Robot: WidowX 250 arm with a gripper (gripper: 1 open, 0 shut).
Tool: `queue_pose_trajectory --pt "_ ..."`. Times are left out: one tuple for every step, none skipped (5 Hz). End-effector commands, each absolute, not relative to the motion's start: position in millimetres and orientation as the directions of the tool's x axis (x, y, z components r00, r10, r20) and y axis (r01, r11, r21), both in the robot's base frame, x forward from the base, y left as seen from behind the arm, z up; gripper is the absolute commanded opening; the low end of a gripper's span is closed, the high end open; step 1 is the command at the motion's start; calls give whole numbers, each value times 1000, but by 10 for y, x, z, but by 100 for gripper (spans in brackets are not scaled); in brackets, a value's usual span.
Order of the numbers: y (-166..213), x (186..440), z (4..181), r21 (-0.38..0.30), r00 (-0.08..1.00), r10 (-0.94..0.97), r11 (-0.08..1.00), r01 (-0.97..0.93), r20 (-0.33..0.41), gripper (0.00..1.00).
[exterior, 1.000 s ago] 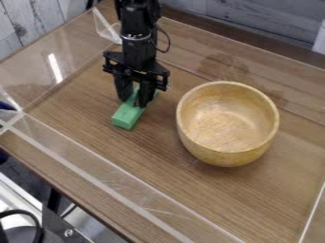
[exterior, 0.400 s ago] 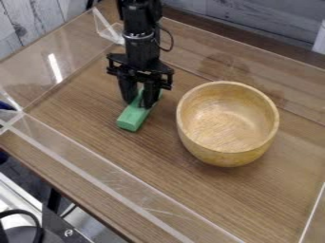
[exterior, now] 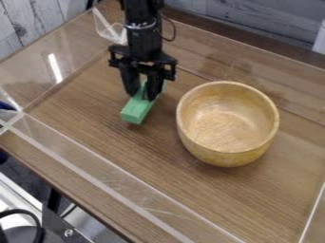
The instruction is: Put the green block in the brown bowl
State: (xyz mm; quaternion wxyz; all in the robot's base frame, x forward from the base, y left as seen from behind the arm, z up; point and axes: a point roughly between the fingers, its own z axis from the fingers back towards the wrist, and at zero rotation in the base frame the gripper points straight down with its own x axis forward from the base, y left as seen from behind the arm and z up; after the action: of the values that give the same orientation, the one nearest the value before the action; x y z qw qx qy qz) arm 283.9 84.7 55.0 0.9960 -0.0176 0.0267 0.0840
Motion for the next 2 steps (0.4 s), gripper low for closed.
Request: queue_pose_trajectory --pt "837 2986 883 -25 986 159 987 -157 49 0" --pt "770 3013 956 -38 987 147 989 -145 58 0"
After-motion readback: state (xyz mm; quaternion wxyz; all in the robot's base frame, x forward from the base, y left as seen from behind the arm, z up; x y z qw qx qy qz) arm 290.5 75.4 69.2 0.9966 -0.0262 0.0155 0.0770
